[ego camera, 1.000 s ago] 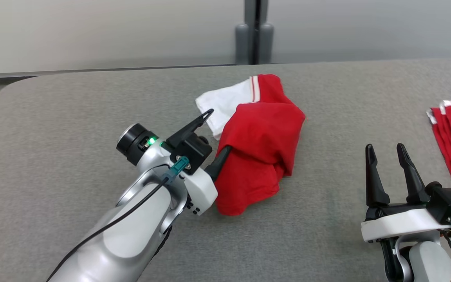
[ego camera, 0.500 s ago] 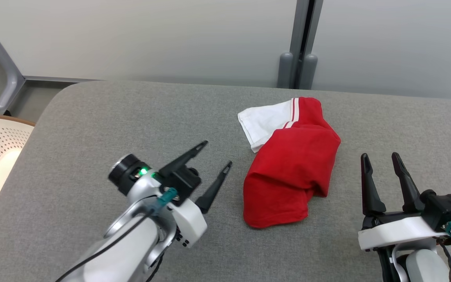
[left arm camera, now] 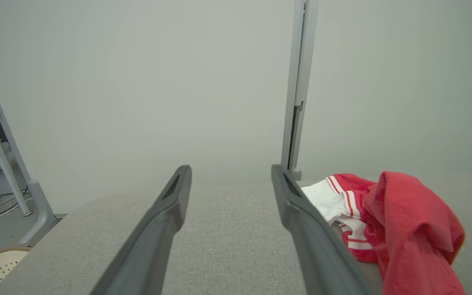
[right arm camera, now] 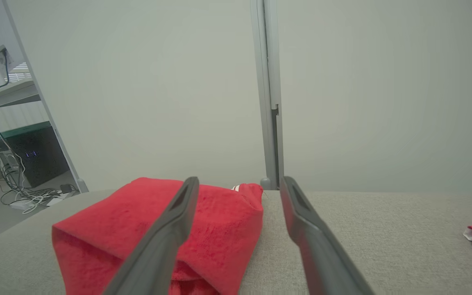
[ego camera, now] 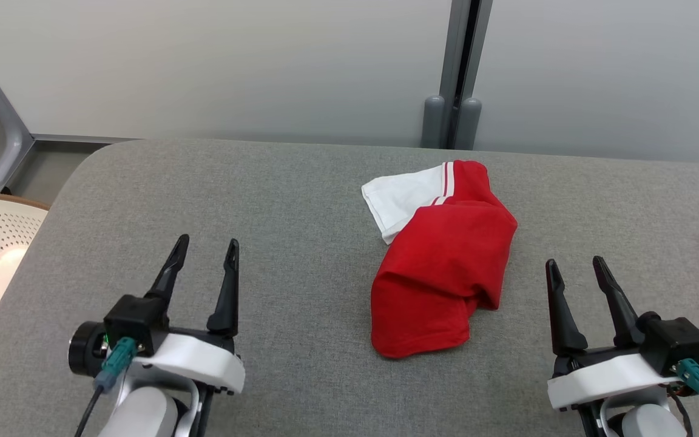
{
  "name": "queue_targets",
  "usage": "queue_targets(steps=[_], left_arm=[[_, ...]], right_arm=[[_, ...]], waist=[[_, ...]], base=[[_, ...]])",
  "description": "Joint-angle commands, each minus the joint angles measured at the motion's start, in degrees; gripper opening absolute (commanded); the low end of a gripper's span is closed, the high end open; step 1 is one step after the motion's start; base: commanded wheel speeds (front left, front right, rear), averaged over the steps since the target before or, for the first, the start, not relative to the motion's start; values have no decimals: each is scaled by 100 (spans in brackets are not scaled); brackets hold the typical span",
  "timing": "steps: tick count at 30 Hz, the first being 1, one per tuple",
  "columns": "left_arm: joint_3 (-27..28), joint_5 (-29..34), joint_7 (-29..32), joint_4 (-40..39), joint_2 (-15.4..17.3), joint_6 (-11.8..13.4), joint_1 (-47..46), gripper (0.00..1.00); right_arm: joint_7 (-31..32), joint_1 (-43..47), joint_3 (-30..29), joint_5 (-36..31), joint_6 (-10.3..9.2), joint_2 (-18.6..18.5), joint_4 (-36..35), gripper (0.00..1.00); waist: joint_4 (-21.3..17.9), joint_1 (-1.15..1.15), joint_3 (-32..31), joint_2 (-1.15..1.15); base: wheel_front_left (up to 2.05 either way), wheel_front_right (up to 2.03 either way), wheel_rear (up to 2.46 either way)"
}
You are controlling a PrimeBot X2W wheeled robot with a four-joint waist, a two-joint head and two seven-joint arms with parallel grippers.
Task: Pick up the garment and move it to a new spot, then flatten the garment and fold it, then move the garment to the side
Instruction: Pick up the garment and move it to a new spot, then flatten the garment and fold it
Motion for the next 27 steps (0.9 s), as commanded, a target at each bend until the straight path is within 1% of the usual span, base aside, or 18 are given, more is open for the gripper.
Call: queue_targets(steps=[1, 4, 7, 9, 12, 16, 20, 24, 27], left_arm=[[248, 96, -24, -214, -195, 44, 320, 100], [582, 283, -22, -383, -420, -43, 677, 100], [788, 482, -23, -410, -666, -219, 892, 100], [895, 598, -23, -353, -763, -343, 930, 100], [1048, 746, -24, -265, -872, -507, 932, 100], [1193, 875, -24, -172, -1018, -670, 931, 100], [1224, 961, -24, -70, -1131, -826, 909, 100], [1236, 999, -24, 2, -1177, -911, 842, 100], [1225, 992, -25, 46, -1198, -959, 810, 100]], right_arm=[[-34, 76, 9, -40, 1, -56, 18, 100], [-34, 113, 74, -66, 1, -91, 20, 100], [-34, 73, 133, -106, 1, -153, -6, 100], [-34, -18, 266, -191, 1, -181, -32, 100], [-27, -182, 625, -417, 1, -220, -33, 100], [146, -520, 1105, -707, 0, -170, 36, 100], [381, -964, 1523, -1036, 1, -140, 275, 100], [532, -1518, 2208, -1201, -1, -85, 518, 100], [859, -1979, 2639, -1261, -1, -31, 827, 100]], waist=[[-6, 0, -5, 0], [26, 0, 0, 0], [103, 0, 0, 0], [160, 0, 10, 0], [239, 0, 33, 0], [366, 0, 82, 0], [531, 0, 180, 0], [648, 0, 295, 0], [710, 0, 353, 0]], base=[[0, 0, 0], [0, 0, 0], [0, 0, 0], [0, 0, 0], [0, 0, 0], [0, 0, 0], [0, 0, 0], [0, 0, 0], [0, 0, 0]])
